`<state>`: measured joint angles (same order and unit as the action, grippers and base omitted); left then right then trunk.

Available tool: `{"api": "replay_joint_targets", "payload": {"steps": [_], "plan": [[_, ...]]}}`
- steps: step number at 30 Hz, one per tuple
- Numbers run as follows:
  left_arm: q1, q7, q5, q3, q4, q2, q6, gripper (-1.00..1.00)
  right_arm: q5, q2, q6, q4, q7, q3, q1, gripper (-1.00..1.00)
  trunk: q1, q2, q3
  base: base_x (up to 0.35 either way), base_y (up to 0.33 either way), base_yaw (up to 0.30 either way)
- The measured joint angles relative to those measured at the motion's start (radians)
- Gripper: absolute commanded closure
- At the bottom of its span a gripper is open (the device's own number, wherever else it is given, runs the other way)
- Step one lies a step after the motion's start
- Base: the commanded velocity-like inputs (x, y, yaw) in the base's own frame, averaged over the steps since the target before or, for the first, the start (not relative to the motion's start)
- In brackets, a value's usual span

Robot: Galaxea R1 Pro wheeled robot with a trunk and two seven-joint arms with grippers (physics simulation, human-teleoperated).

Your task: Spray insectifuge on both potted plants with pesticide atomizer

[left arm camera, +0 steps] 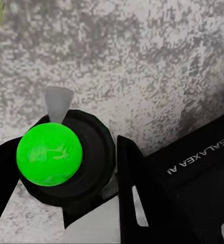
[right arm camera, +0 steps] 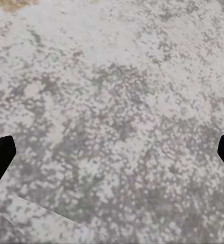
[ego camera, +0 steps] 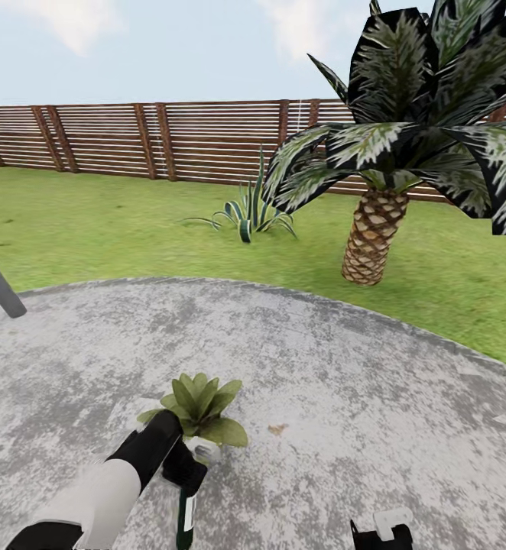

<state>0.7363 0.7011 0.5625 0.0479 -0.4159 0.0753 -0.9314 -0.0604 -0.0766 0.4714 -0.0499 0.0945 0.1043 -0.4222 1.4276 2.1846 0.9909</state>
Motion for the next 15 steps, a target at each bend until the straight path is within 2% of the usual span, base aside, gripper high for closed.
{"api": "replay_joint_targets", "payload": {"steps": [1, 5, 15], "plan": [[0.005, 0.000, 0.008, 0.001, 0.000, 0.005, 0.001, 1.00, 0.000, -0.001, 0.000, 0.000, 0.000, 0.000, 0.000, -1.00, 0.000, 0.000, 0.000, 0.000, 0.000, 0.000], [0.037, 0.000, 0.002, -0.001, -0.001, 0.023, -0.002, 1.00, -0.001, -0.001, 0.000, 0.000, 0.000, 0.000, 0.000, -1.00, 0.000, 0.000, 0.000, 0.000, 0.000, 0.000], [0.023, 0.001, 0.004, -0.008, 0.009, 0.020, 0.010, 1.00, -0.002, -0.002, 0.000, 0.000, 0.000, 0.000, 0.001, -1.00, 0.000, 0.000, 0.000, 0.000, 0.000, 0.000]]}}
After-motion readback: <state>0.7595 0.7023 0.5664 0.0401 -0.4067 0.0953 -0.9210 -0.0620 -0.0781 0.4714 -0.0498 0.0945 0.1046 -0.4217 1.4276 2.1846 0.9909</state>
